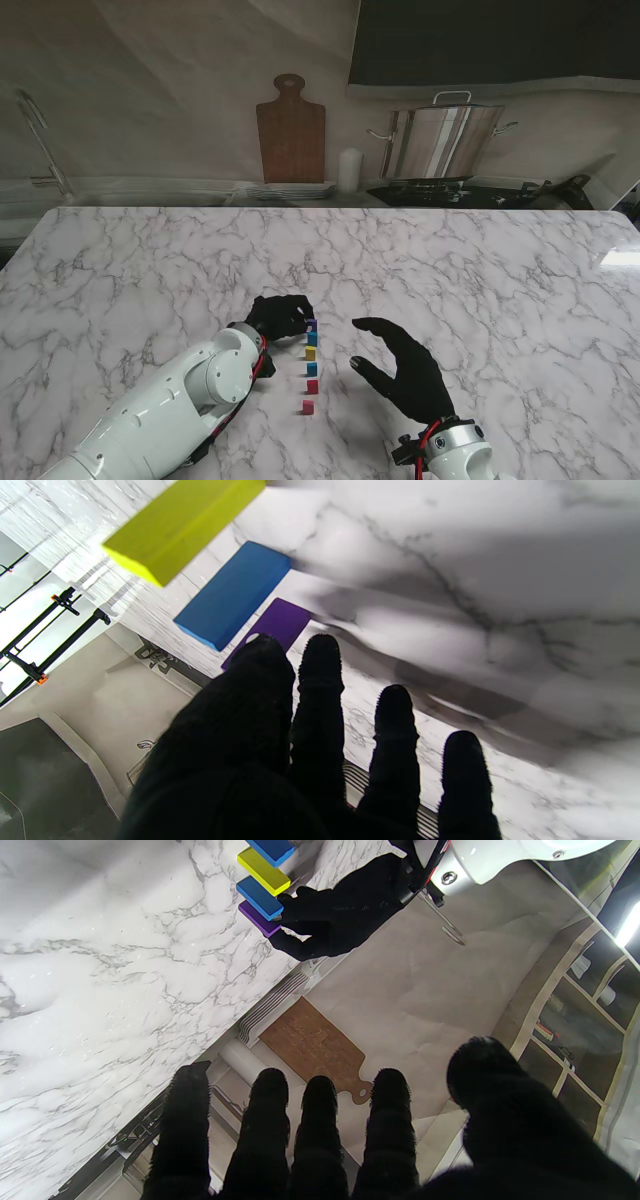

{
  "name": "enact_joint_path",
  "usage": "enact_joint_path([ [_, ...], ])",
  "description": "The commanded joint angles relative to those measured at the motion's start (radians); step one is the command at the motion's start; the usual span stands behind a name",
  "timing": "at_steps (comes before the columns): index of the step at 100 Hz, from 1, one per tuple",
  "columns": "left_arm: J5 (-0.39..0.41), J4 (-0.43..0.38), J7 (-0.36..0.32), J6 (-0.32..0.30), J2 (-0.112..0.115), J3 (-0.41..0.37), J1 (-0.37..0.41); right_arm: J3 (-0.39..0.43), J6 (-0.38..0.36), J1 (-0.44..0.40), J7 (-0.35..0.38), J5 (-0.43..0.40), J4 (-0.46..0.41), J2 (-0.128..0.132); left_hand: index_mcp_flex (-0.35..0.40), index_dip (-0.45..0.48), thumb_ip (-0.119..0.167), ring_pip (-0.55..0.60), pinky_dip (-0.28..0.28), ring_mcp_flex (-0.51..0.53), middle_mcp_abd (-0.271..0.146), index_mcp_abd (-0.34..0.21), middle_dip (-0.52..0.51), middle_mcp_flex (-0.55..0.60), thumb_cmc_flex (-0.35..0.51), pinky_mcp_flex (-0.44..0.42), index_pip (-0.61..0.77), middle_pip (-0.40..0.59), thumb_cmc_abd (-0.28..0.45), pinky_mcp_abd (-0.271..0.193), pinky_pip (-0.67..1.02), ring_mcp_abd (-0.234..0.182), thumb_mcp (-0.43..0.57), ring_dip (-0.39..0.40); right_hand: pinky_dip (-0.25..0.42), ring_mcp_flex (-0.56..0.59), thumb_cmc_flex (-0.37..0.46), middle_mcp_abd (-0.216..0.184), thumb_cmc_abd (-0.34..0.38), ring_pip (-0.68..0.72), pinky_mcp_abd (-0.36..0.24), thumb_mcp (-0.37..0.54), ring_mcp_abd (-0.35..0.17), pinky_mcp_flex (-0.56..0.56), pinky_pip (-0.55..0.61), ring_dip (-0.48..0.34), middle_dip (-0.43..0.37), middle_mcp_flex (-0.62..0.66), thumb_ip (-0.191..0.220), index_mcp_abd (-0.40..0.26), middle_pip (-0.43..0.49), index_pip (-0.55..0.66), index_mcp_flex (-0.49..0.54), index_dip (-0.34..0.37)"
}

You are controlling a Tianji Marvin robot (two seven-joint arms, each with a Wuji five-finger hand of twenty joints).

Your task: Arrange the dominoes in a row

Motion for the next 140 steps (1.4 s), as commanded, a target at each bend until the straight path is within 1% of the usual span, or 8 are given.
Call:
enact_joint_path([
  [1,0.0,0.004,-0.021,-0.001,0.002,0.005,0.001,-0.001,0.001,-0.005,0.001,-0.002,-0.003,-0.001,0.019,-0.03,0.023,-0.031,0.007,-0.008,-0.004,0.002,0.009,-0.016,0.004,-0.023,-0.024,0.019,-0.025,0.001,-0.004,0.05,0.015,-0.017,0.011,0.022,-0.015,-0.008,-0.016,0.014,0.004,0.014,0.0,-0.002,0.02,0.01,0.005,0.001,0.008,-0.01,0.017,0.009,0.004,-0.001],
  [20,0.002,0.002,-0.026,-0.002,0.004,0.005,0.0,-0.001,0.002,-0.005,0.001,-0.002,-0.003,-0.001,0.034,-0.08,0.024,-0.037,0.005,-0.013,-0.002,0.007,0.01,-0.029,0.003,-0.024,-0.086,0.023,-0.025,0.002,-0.016,0.053,0.014,-0.016,0.011,0.022,-0.015,-0.008,-0.017,0.015,0.002,0.014,0.0,-0.001,0.02,0.01,0.005,0.001,0.008,-0.01,0.017,0.008,0.003,-0.001],
  [46,0.01,-0.003,-0.04,0.001,0.01,0.005,0.001,-0.001,0.002,-0.005,0.001,-0.001,-0.003,-0.001,0.05,-0.12,0.021,-0.052,0.001,-0.031,0.005,0.017,0.003,-0.068,-0.032,-0.024,-0.186,0.044,-0.019,0.006,-0.045,0.06,0.06,-0.019,0.011,0.022,-0.015,-0.007,-0.018,0.015,0.004,0.015,0.0,-0.002,0.02,0.01,0.005,0.001,0.008,-0.009,0.017,0.009,0.003,-0.001],
  [62,0.014,-0.006,-0.047,0.002,0.013,0.005,0.002,-0.001,0.001,-0.005,0.001,-0.002,-0.003,-0.001,0.049,-0.122,0.019,-0.057,0.001,-0.041,0.008,0.014,-0.001,-0.082,-0.04,-0.026,-0.202,0.047,-0.019,0.007,-0.053,0.063,0.071,-0.02,0.011,0.023,-0.014,-0.008,-0.019,0.015,0.002,0.016,0.0,-0.002,0.02,0.011,0.005,0.0,0.008,-0.009,0.017,0.009,0.004,-0.001],
  [82,0.019,-0.015,-0.065,0.007,0.019,0.003,0.002,-0.001,0.001,-0.005,0.001,-0.003,-0.003,-0.001,0.052,-0.113,0.015,-0.078,0.003,-0.088,0.041,0.005,-0.011,-0.168,-0.06,-0.027,-0.245,0.109,-0.018,0.011,-0.11,0.074,0.113,-0.022,0.011,0.023,-0.015,-0.008,-0.02,0.015,0.003,0.018,0.0,-0.001,0.02,0.01,0.005,0.001,0.008,-0.009,0.018,0.009,0.003,-0.001],
  [114,0.027,-0.026,-0.082,0.01,0.026,-0.003,0.008,-0.001,0.002,-0.005,0.002,-0.003,-0.003,-0.001,0.05,-0.115,0.014,-0.087,0.005,-0.108,0.05,0.001,-0.013,-0.204,-0.059,-0.029,-0.263,0.119,-0.014,0.014,-0.133,0.08,0.122,-0.024,0.011,0.023,-0.016,-0.007,-0.02,0.015,0.003,0.018,0.0,-0.001,0.02,0.01,0.005,0.0,0.007,-0.009,0.017,0.009,0.003,-0.001],
  [136,0.047,-0.033,-0.088,0.008,0.032,-0.007,0.01,-0.002,0.002,-0.005,0.001,-0.003,-0.003,-0.001,0.047,-0.114,0.015,-0.095,0.009,-0.124,0.055,0.0,-0.024,-0.231,-0.065,-0.029,-0.277,0.124,-0.011,0.018,-0.15,0.082,0.13,-0.026,0.011,0.023,-0.015,-0.006,-0.02,0.015,0.003,0.018,-0.001,-0.001,0.02,0.011,0.005,0.0,0.007,-0.009,0.017,0.009,0.003,-0.001],
  [140,0.051,-0.034,-0.09,0.009,0.034,-0.008,0.011,-0.002,0.002,-0.005,0.001,-0.003,-0.004,-0.001,0.047,-0.111,0.016,-0.098,0.015,-0.129,0.056,0.001,-0.037,-0.249,-0.074,-0.027,-0.287,0.142,-0.011,0.017,-0.16,0.082,0.143,-0.027,0.011,0.023,-0.016,-0.006,-0.02,0.015,0.003,0.018,0.001,-0.002,0.02,0.011,0.005,0.001,0.007,-0.009,0.017,0.009,0.004,-0.001],
])
